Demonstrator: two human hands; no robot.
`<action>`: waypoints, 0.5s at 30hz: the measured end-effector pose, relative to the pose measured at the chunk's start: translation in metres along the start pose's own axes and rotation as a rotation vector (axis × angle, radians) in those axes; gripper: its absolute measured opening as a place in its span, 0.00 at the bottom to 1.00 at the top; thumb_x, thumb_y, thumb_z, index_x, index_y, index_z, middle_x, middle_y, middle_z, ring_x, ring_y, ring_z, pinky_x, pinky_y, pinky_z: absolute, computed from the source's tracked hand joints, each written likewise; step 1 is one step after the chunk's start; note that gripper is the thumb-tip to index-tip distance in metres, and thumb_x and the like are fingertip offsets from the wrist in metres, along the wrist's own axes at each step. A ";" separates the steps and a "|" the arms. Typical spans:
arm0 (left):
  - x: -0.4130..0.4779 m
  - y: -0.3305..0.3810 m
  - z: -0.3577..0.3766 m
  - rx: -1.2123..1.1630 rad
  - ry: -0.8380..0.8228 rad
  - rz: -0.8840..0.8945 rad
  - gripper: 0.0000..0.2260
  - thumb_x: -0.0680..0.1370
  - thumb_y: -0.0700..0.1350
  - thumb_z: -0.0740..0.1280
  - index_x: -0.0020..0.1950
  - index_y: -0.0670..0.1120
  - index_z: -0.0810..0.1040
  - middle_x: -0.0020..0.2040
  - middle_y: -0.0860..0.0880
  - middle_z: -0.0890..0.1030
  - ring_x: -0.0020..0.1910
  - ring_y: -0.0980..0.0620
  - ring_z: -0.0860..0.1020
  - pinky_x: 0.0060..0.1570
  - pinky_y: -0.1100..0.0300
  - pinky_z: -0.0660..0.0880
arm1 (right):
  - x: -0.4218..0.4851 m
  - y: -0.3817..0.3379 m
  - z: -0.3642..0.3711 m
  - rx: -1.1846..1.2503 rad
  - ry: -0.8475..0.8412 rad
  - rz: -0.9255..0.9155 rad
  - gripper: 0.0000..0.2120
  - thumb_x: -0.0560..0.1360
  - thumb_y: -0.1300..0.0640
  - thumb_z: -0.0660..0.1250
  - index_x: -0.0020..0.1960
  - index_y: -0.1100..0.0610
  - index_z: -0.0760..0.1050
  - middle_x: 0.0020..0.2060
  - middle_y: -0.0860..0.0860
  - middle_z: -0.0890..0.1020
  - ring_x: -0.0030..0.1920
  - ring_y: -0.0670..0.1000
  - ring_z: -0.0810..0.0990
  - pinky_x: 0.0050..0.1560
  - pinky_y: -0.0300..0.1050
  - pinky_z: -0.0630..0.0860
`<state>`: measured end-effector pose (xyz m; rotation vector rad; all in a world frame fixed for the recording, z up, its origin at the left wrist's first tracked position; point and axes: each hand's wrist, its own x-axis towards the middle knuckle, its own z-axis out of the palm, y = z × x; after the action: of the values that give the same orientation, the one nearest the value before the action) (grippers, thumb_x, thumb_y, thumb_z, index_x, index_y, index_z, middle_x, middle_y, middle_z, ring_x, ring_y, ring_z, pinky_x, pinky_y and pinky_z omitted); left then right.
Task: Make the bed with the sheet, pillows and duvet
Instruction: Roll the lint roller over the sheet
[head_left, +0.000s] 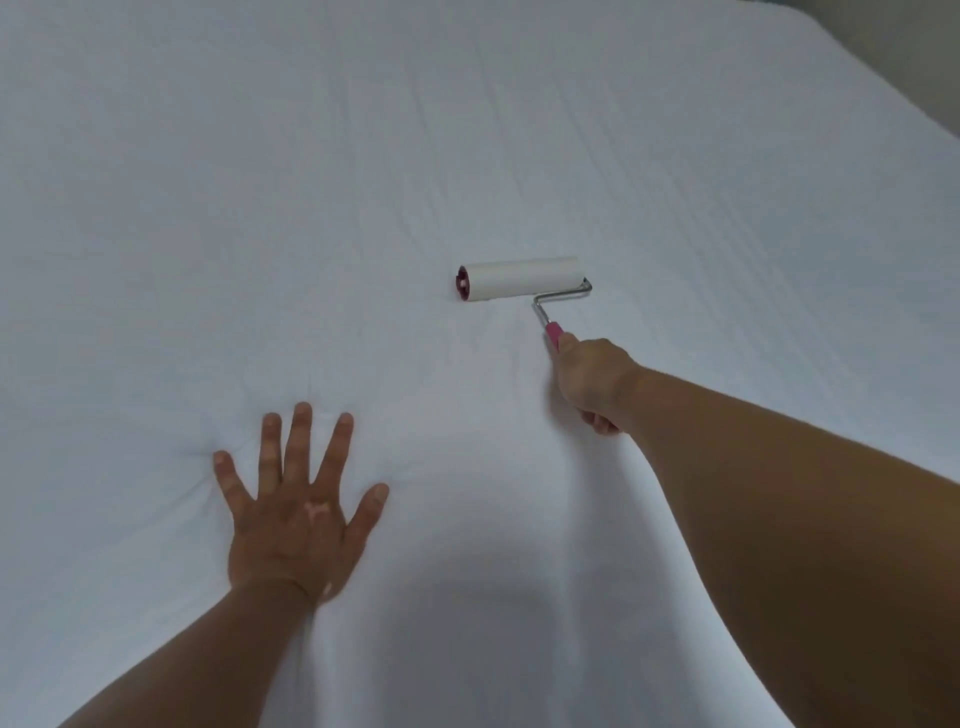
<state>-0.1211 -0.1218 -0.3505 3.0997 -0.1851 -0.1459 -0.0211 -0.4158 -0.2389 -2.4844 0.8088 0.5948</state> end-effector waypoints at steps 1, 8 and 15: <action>0.000 0.000 0.000 0.005 -0.004 -0.003 0.34 0.78 0.69 0.41 0.82 0.55 0.47 0.82 0.46 0.50 0.81 0.41 0.46 0.72 0.29 0.44 | -0.009 0.008 0.002 -0.015 -0.008 -0.002 0.15 0.82 0.49 0.47 0.43 0.49 0.68 0.39 0.60 0.78 0.33 0.59 0.80 0.34 0.54 0.80; 0.002 -0.002 -0.002 0.040 -0.017 -0.039 0.34 0.76 0.72 0.34 0.79 0.60 0.34 0.82 0.49 0.42 0.80 0.44 0.39 0.72 0.32 0.37 | -0.071 0.078 0.016 -0.134 -0.104 -0.047 0.22 0.82 0.55 0.49 0.75 0.53 0.64 0.53 0.61 0.78 0.51 0.61 0.81 0.49 0.54 0.81; -0.018 0.007 -0.017 0.011 -0.048 -0.059 0.37 0.75 0.73 0.32 0.81 0.58 0.40 0.82 0.48 0.43 0.80 0.44 0.41 0.73 0.36 0.38 | -0.148 0.158 0.039 -0.183 -0.156 -0.055 0.23 0.82 0.54 0.50 0.77 0.50 0.59 0.59 0.61 0.74 0.58 0.64 0.77 0.55 0.54 0.78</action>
<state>-0.1383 -0.1264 -0.3320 3.1158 -0.0964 -0.2224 -0.2393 -0.4444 -0.2376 -2.5741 0.6506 0.8650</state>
